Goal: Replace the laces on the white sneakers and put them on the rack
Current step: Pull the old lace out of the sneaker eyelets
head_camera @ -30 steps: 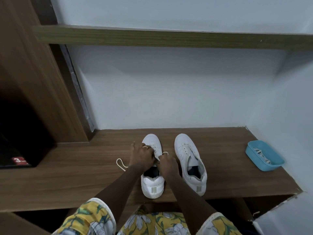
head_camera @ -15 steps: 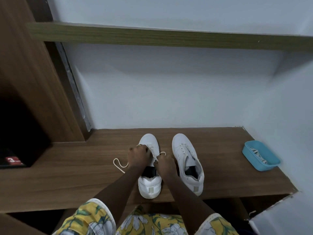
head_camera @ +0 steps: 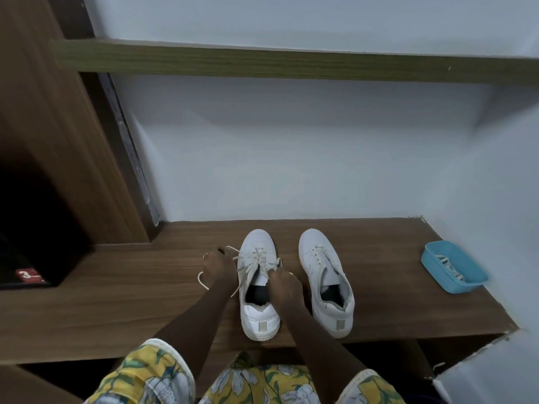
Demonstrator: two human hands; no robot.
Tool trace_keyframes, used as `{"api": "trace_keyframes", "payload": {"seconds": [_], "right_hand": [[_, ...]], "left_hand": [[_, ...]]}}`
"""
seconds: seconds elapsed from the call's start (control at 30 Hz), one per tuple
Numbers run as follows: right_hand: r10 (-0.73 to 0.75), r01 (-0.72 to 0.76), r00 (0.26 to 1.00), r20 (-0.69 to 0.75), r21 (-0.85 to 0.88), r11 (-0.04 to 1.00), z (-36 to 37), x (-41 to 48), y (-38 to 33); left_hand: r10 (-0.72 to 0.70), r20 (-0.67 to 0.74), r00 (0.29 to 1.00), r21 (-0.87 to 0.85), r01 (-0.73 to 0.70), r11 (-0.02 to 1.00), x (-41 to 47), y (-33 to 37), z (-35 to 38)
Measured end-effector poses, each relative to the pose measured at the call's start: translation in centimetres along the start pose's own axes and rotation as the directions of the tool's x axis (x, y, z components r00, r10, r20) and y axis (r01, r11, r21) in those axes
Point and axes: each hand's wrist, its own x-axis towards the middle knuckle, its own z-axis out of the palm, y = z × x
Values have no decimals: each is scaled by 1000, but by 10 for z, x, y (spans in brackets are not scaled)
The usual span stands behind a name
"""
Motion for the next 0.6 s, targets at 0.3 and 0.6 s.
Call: {"api": "trace_keyframes", "payload": {"seconds": [0.3, 0.6], "right_hand": [[28, -29, 999, 43, 25, 999, 0, 0, 1], [50, -52, 998, 42, 46, 998, -1, 0, 1]], "left_hand": [[453, 407, 793, 545, -609, 576, -11, 17, 9], [436, 436, 787, 659, -610, 441, -21, 17, -3]]}}
